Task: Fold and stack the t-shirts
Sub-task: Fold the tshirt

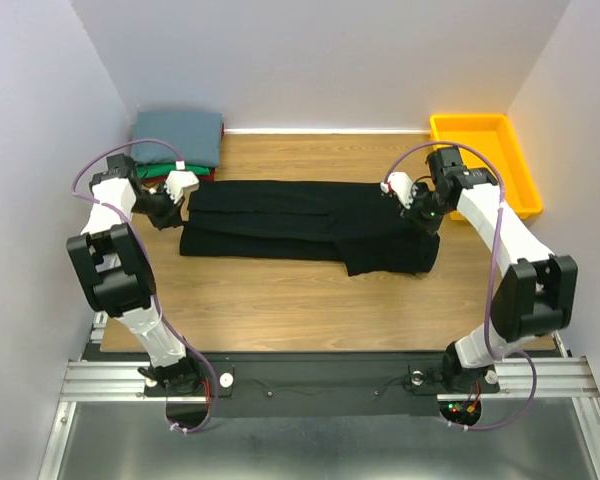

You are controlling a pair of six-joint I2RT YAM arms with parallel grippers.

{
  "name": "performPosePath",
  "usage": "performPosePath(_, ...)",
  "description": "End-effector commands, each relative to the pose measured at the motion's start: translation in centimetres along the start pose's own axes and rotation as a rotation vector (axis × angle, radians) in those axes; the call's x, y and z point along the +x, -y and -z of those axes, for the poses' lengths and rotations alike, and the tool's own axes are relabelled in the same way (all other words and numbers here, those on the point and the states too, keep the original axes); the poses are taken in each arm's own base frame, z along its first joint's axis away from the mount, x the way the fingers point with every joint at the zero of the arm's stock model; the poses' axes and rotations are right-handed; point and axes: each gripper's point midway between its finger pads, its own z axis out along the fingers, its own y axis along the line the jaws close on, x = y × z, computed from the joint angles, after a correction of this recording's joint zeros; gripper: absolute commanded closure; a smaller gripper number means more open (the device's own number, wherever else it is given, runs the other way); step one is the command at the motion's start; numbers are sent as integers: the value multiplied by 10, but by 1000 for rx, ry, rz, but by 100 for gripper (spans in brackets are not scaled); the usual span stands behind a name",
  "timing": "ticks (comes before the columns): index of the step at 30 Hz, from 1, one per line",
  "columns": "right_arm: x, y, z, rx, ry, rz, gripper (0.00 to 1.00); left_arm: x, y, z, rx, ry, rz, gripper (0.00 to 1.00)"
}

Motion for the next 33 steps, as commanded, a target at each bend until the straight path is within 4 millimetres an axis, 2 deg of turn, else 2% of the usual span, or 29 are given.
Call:
performPosePath(1, -17, 30, 5, 38, 55, 6, 99, -16, -21, -9, -31, 34, 59, 100)
performPosePath(3, -17, 39, 0, 31, 52, -14, 100, -20, -27, -14, -37, 32, 63, 100)
performPosePath(4, -16, 46, -11, 13, 40, -28, 100, -20, -31, -21, -38, 28, 81, 100)
performPosePath(6, -20, 54, -14, 16, 41, -28, 99, -18, -35, -30, -37, 22, 86, 100)
performPosePath(9, -20, 59, -24, 2, 33, -34, 99, -19, -42, -36, -49, 19, 95, 100)
performPosePath(10, -18, 60, -33, -16, 25, -44, 99, -15, -45, -42, -53, 11, 112, 100)
performPosePath(12, -19, 65, -38, -19, 24, -56, 99, -11, -50, -48, -59, -4, 126, 100)
performPosePath(18, -10, 73, -66, -33, -5, -109, 99, -2, -64, -61, -103, -30, 169, 100)
performPosePath(21, -5, 81, -79, -11, -28, -158, 99, 1, -72, -66, -130, -36, 225, 89)
performPosePath(22, -9, 88, -79, 6, -22, -166, 95, 3, -72, -68, -127, -37, 235, 85)
performPosePath(25, -14, 91, -83, 2, -10, -226, 82, -3, -72, -65, -147, -16, 266, 73)
performPosePath(27, -16, 91, -84, 5, -4, -258, 77, -7, -70, -61, -155, 1, 275, 57)
performPosePath(28, -16, 91, -84, 5, -4, -268, 77, -18, -70, -49, -183, 27, 280, 54)
performPosePath(29, -15, 90, -85, 3, -7, -281, 76, -20, -70, -47, -199, 42, 279, 53)
performPosePath(30, -15, 92, -84, 11, -1, -299, 70, -32, -69, -35, -219, 74, 265, 51)
performPosePath(33, -12, 91, -90, 1, -3, -343, 70, -41, -57, -28, -214, 112, 269, 48)
